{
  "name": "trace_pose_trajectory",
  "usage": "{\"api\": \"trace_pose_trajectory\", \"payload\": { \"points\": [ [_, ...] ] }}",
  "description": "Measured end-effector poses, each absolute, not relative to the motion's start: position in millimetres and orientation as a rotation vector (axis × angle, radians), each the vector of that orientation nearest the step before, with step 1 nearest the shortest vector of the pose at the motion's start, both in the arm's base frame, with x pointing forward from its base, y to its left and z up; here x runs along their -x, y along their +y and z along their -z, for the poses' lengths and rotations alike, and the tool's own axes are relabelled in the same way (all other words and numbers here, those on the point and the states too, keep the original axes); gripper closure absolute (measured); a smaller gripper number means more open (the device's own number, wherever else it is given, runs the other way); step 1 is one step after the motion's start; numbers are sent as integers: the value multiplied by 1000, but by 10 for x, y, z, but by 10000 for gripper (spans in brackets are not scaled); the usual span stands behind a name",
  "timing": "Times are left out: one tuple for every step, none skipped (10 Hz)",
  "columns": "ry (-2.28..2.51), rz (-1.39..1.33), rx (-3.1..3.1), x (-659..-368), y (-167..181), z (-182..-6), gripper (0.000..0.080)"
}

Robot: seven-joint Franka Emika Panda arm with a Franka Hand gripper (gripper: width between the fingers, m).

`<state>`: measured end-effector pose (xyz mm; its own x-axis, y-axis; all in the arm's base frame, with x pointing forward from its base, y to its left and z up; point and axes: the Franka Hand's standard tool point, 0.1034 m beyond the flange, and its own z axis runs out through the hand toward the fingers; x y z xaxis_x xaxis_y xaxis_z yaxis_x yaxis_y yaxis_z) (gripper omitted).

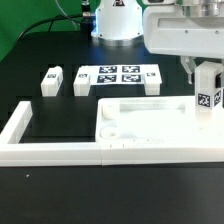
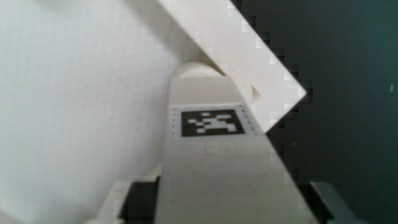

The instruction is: Assemble desk

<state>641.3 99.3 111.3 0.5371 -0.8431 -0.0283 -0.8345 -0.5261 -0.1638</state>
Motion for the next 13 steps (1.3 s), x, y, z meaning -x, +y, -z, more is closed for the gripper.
{"api": "trace_pose_trajectory", "payload": {
  "points": [
    [1628, 73, 2473, -6403, 978, -1107, 508],
    [1703, 67, 2422, -6394, 1002, -1110, 507],
    [1813, 53, 2344, -6385, 1007, -1112, 507],
    [1775, 56, 2373, -6384, 1008, -1109, 410],
    [1700, 60, 2431, -6380, 1012, -1108, 410],
    [1555, 33, 2546, -6354, 1026, -1121, 231],
    [1379, 59, 2665, -6357, 1061, -1124, 231],
    [1064, 69, 2862, -6339, 1111, -1139, 166],
    [785, 62, 2975, -6335, 1131, -1152, 155],
    [730, 69, 2982, -6345, 1130, -1148, 155],
    [623, 72, 3009, -6344, 1127, -1146, 151],
    [517, 76, 3031, -6344, 1126, -1146, 151],
    [397, 78, 3058, -6345, 1129, -1150, 151]
  ]
}}
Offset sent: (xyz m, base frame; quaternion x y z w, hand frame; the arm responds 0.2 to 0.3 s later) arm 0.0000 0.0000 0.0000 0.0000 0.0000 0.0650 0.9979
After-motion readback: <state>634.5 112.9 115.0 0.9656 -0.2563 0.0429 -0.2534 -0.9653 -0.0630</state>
